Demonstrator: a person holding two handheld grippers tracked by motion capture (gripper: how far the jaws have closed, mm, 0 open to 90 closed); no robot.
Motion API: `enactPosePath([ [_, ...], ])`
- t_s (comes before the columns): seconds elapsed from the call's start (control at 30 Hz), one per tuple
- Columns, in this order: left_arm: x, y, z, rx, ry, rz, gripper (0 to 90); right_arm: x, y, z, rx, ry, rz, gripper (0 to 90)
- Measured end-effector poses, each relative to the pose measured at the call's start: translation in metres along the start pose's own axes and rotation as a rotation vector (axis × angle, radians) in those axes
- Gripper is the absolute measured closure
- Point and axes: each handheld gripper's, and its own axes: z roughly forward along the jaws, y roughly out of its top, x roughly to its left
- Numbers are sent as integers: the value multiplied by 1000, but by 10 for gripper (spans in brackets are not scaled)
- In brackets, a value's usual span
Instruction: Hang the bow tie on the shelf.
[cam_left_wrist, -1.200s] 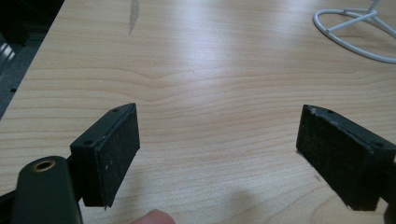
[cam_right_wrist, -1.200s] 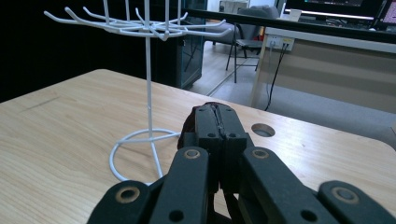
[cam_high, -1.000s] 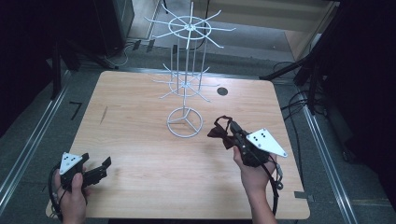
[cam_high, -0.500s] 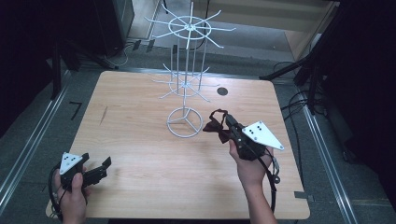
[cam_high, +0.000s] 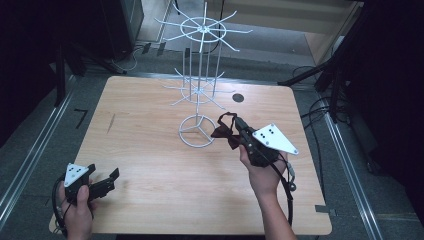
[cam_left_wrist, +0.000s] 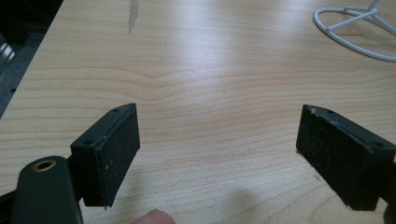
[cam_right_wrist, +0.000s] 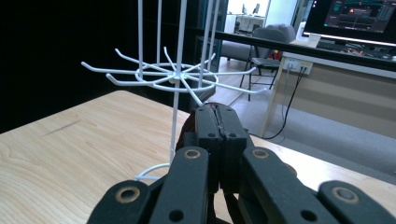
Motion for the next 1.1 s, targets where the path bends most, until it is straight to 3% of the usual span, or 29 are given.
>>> enactPosePath([
  [0.6,0,0,0,1,-1,1,143,-3,17,19,2,10,1,900],
  [1.1,0,0,0,3,0,5,142,-21,2,43,73,39,130,900],
])
